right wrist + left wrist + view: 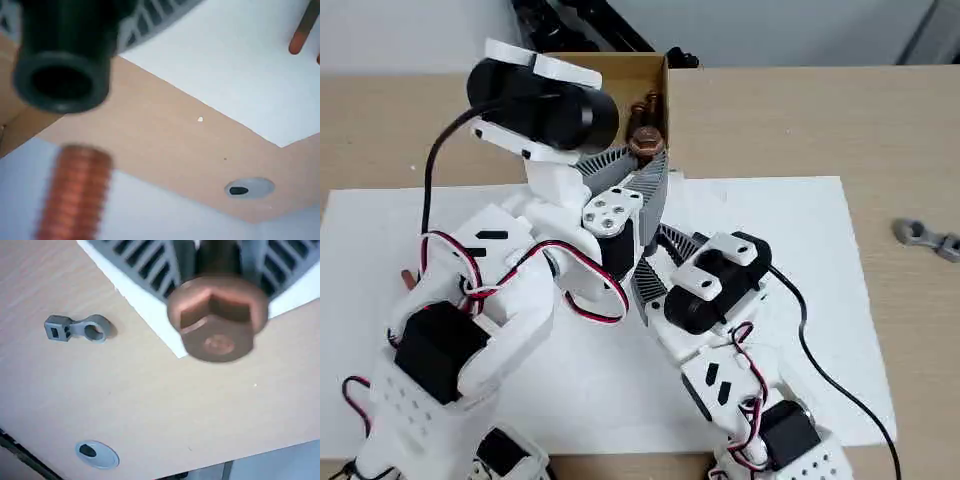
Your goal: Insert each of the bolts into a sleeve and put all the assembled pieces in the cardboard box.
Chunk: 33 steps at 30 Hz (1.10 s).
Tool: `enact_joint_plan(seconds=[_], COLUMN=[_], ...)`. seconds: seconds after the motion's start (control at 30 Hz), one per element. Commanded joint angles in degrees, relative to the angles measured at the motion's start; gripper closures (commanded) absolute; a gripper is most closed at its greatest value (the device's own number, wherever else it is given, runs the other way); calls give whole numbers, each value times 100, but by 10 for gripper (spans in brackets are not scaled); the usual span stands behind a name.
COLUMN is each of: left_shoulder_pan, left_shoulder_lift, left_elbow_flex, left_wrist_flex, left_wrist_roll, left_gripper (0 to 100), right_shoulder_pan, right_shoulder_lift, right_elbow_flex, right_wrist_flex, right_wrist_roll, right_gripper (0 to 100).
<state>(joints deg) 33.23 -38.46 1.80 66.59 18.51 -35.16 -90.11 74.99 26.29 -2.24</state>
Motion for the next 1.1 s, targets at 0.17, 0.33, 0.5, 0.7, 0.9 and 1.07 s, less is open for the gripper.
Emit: enact_joint_plan(seconds=[0.17,0.33,0.5,0.7,0.9,1.07], left_shoulder_pan=[9,-9,-18,-26,-26,-35], left_shoulder_lift=[-132,-132,-132,-132,-105,-105], left_elbow_flex=[418,655,664,725,725,787], left_wrist_flex=[-220,-378,-484,-659,-677,-677], left_wrist_roll=[18,9,-149,-193,-193,-202], left_gripper=[994,994,994,994,994,994], right_shoulder_pan=[-13,-13,-13,-22,-22,-22], right_shoulder_lift=[-4,-4,-4,40,31,40], right_elbow_flex=[-132,-132,-132,-123,-132,-132], right_wrist_flex=[-136,-110,-110,-101,-101,-101], right_wrist_roll=[62,62,70,255,431,413], right_gripper=[994,994,994,995,995,995])
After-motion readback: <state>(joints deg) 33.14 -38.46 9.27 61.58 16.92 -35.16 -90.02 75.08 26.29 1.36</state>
